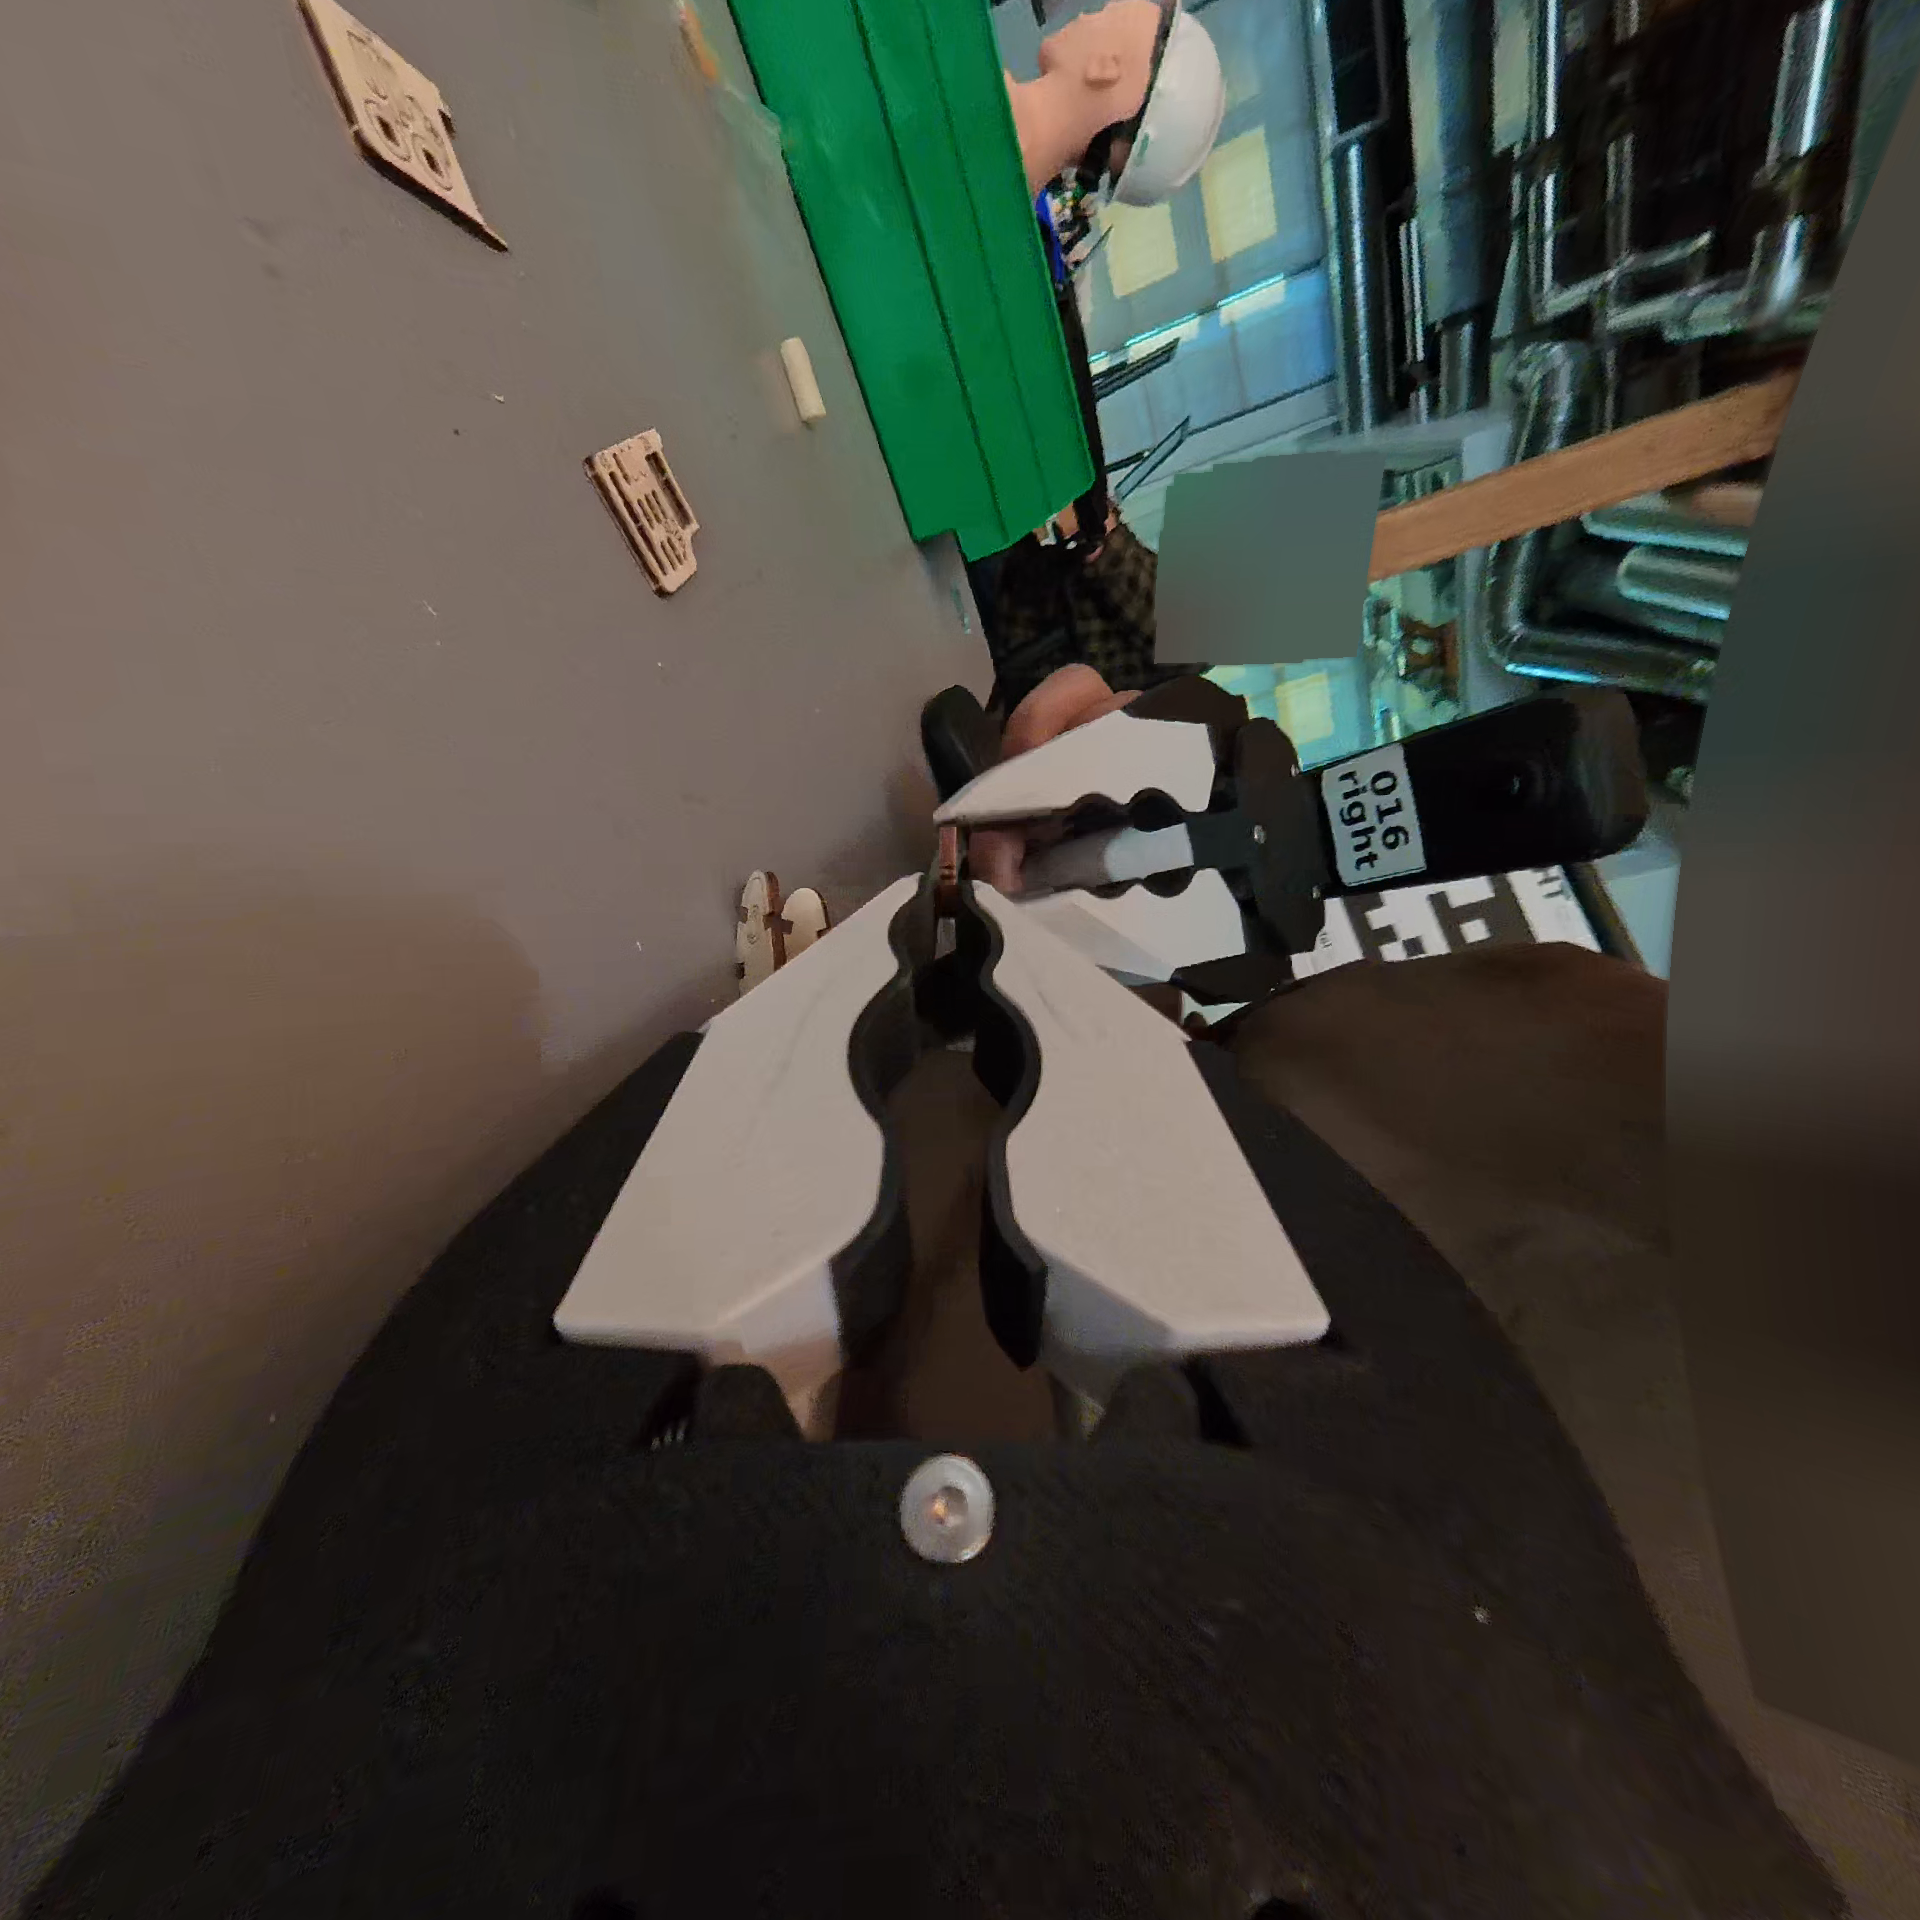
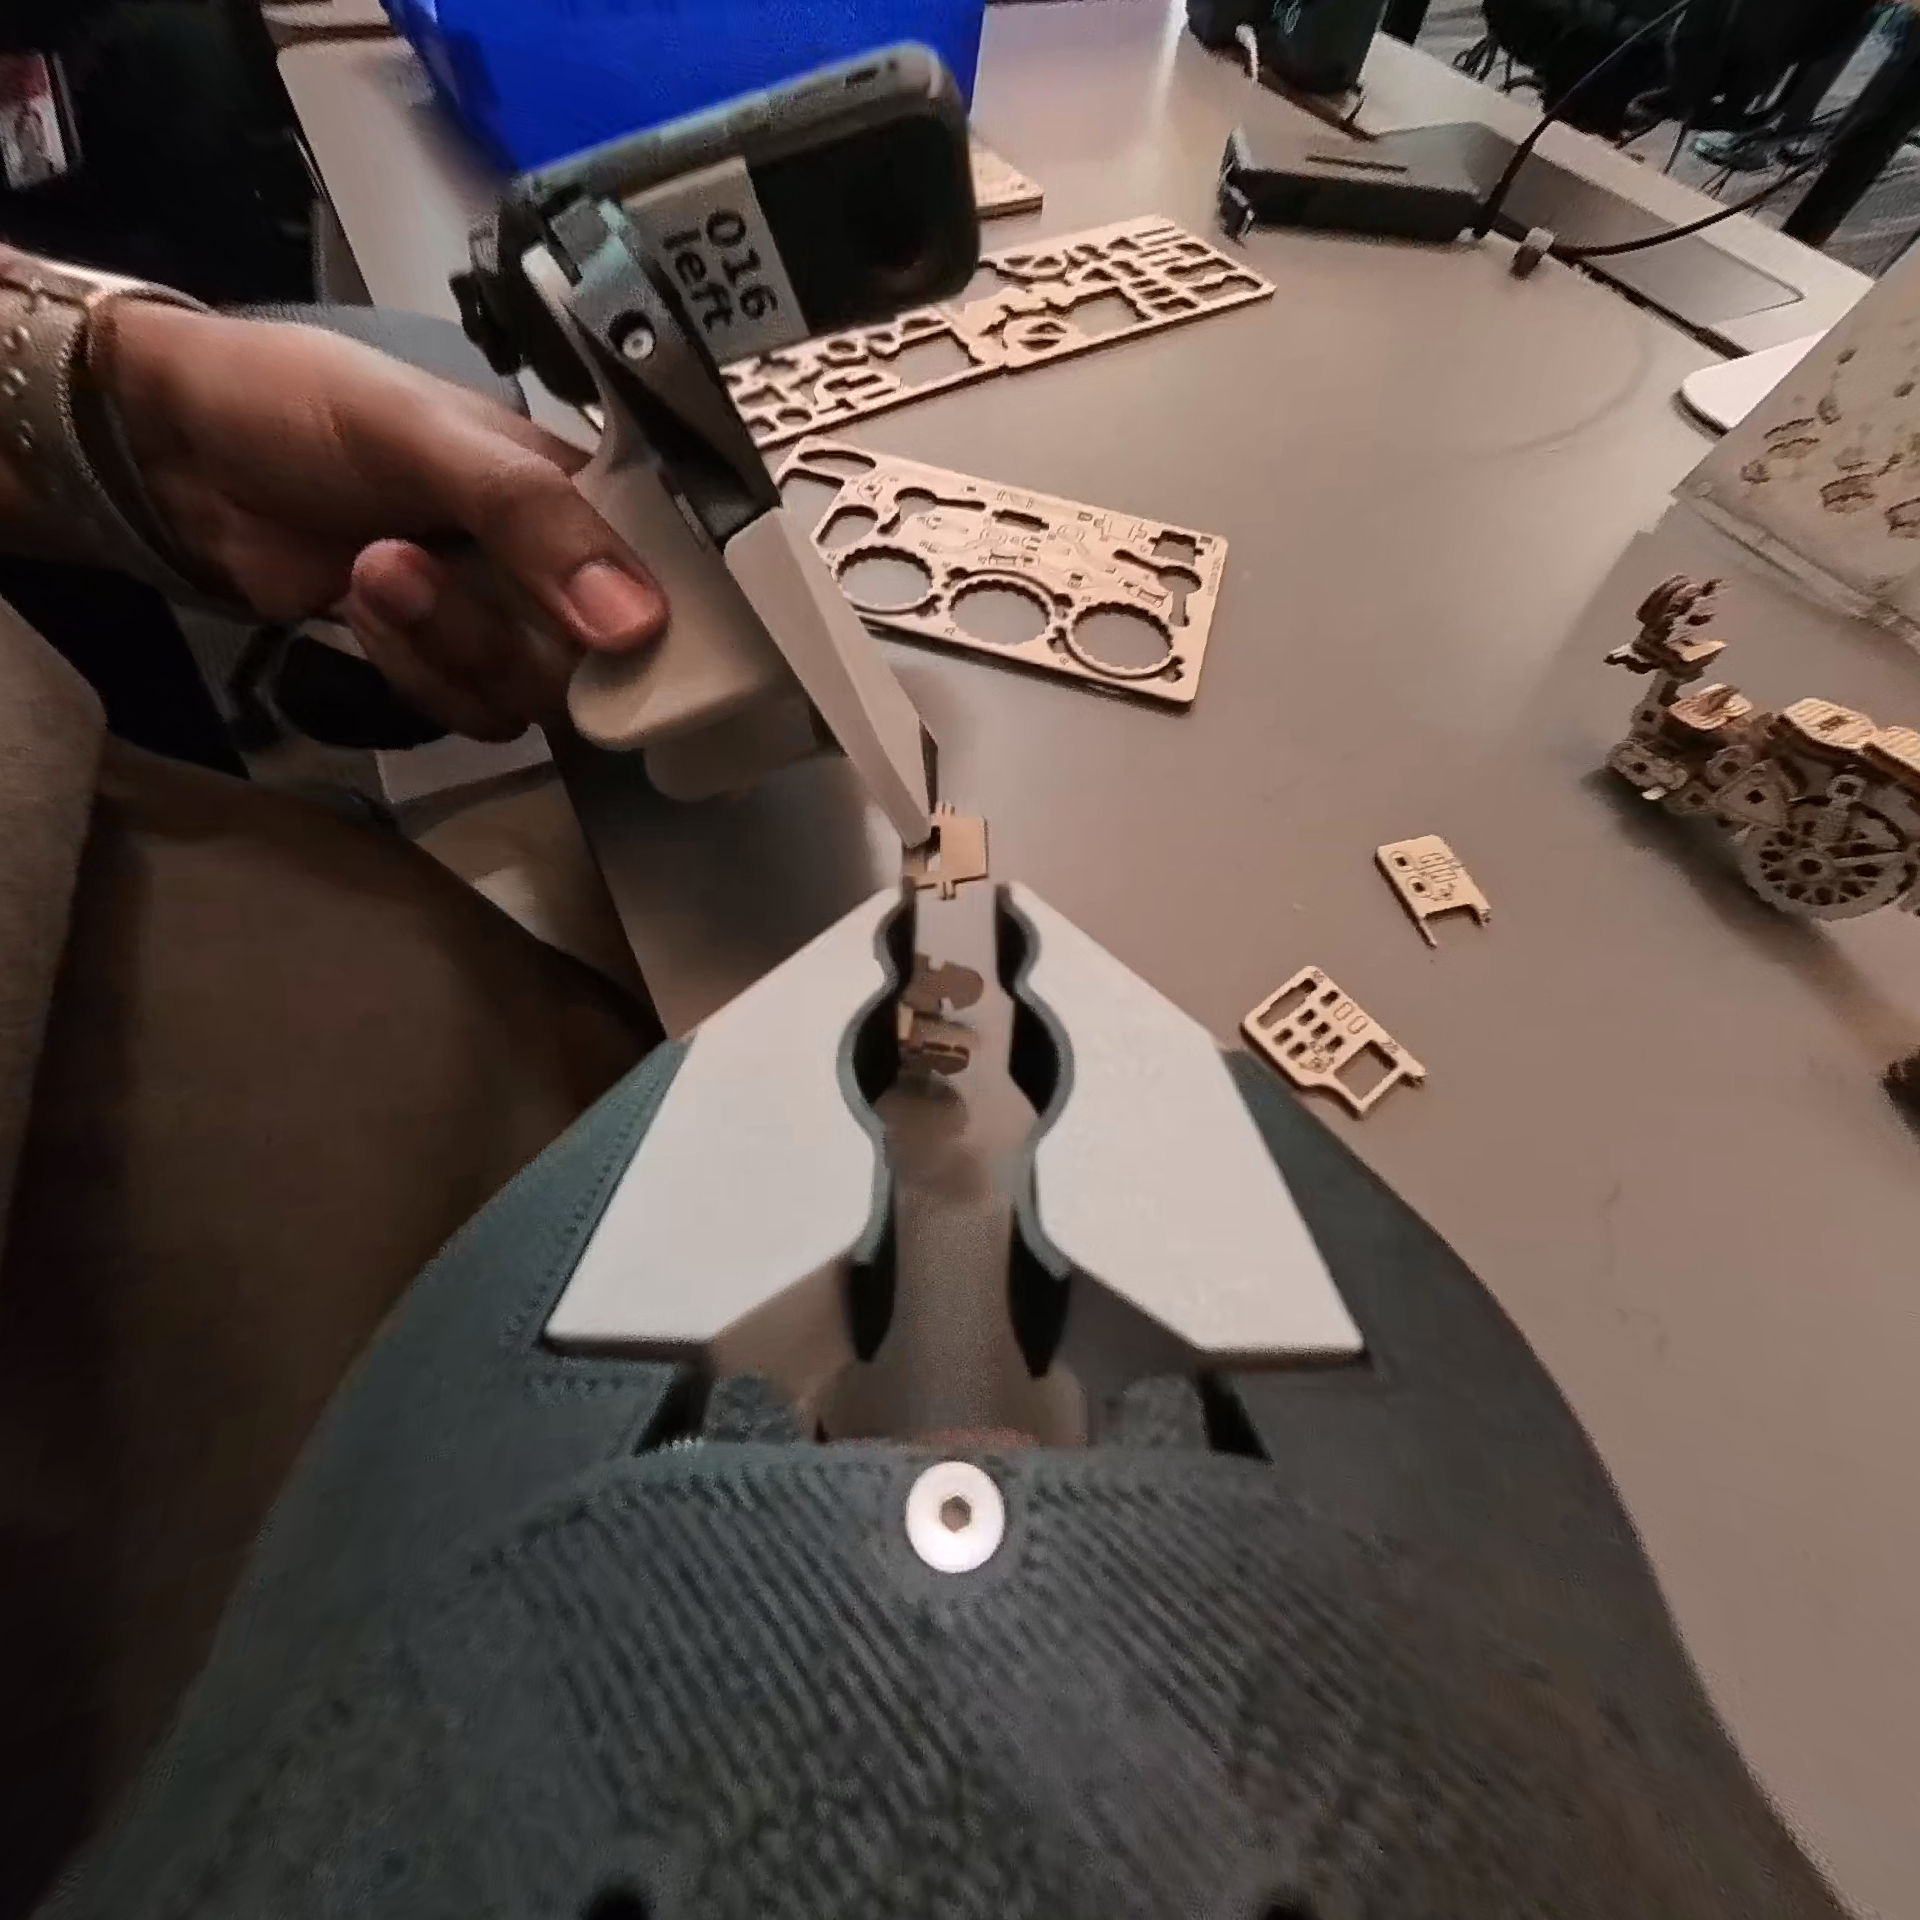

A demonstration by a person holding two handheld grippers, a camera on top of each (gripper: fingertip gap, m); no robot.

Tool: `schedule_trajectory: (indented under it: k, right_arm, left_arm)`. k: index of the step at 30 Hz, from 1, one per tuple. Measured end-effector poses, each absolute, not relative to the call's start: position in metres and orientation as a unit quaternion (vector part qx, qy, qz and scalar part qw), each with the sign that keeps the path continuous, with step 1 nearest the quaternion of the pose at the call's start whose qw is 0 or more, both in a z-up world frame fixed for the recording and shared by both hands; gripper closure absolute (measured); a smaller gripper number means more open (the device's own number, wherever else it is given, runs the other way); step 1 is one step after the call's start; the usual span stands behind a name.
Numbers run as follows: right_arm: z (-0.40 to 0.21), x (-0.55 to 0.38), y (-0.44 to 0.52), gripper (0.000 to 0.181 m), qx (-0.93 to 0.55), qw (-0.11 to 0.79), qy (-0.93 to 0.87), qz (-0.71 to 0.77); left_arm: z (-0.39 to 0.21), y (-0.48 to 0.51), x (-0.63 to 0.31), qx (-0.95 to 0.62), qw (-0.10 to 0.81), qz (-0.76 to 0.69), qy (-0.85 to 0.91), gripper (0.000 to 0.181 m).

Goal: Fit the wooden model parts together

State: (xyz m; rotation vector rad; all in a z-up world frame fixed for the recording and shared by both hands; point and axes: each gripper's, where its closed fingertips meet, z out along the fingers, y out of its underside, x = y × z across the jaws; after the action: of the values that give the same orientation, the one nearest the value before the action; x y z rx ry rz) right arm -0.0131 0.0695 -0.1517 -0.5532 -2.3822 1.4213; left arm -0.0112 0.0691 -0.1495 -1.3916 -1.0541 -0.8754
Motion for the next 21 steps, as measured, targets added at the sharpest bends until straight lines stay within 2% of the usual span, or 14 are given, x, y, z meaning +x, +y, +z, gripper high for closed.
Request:
schedule_trajectory:
  k: [1, 4, 10, 21]
  right_arm:
    - [-0.15, -0.013, 0.069, 0.163, -0.195, 0.154, -0.829, 0.501]
    - [-0.146, -0.012, 0.067, 0.155, -0.197, 0.145, -0.821, 0.516]
    - [-0.142, -0.011, 0.065, 0.166, -0.175, 0.175, -0.819, 0.518]
    - [-0.136, -0.005, 0.066, 0.166, -0.15, 0.176, -0.813, 0.535]
  left_arm:
    - [-0.149, 0.069, -0.012, -0.584, 0.561, -0.377, -0.45, 0.181]
    - [-0.145, 0.069, -0.011, -0.565, 0.565, -0.396, -0.453, 0.181]
    - [-0.142, 0.07, -0.008, -0.541, 0.564, -0.429, -0.453, 0.18]
    - [-0.136, 0.071, -0.003, -0.525, 0.565, -0.463, -0.436, 0.18]
